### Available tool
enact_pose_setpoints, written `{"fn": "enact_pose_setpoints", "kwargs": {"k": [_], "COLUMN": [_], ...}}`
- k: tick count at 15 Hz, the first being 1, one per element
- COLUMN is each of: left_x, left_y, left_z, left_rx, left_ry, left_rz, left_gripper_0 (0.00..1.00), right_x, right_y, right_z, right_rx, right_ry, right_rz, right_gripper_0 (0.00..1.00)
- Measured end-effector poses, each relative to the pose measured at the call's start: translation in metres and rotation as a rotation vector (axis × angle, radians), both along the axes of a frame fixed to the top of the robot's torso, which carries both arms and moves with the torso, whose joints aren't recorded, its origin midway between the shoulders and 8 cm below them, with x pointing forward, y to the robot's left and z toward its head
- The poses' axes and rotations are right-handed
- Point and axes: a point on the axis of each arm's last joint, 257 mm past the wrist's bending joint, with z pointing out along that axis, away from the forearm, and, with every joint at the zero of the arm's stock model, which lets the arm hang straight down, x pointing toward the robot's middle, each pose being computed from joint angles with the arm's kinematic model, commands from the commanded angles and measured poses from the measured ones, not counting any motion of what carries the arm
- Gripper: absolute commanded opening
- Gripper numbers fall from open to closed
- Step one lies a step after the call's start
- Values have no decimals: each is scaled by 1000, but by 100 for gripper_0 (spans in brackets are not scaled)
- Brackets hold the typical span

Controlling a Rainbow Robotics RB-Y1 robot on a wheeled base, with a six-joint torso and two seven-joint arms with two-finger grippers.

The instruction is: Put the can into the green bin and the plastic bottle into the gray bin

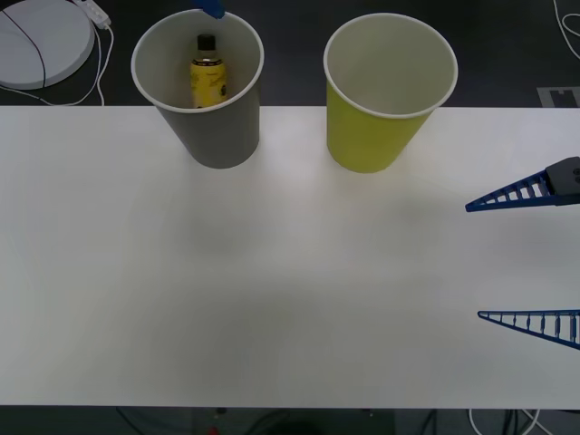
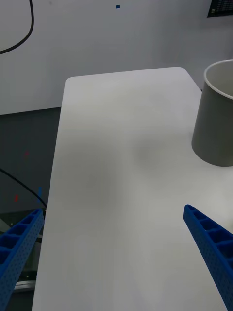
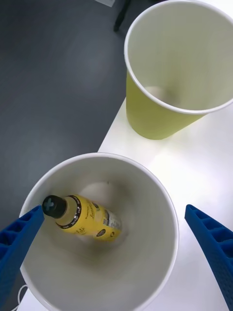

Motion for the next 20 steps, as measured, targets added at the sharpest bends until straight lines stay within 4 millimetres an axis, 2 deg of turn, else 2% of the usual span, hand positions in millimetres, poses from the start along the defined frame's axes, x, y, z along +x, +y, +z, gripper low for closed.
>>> {"fn": "enact_pose_setpoints", "kwargs": {"k": [6, 12, 20], "left_x": [-12, -39, -76], "left_y": [29, 70, 109], "left_z": [-11, -26, -44], "left_rx": [-22, -33, -99], "left_ry": [-5, -17, -19], "left_rz": [-10, -14, -66], "left_gripper_0": [100, 100, 100], "right_x": [0, 0, 0], "right_y": [0, 0, 0], "right_z": [0, 0, 0], "right_rx": [0, 0, 0], "right_ry": [0, 0, 0], "right_rz": [0, 0, 0], "right_gripper_0": [100, 100, 100]}}
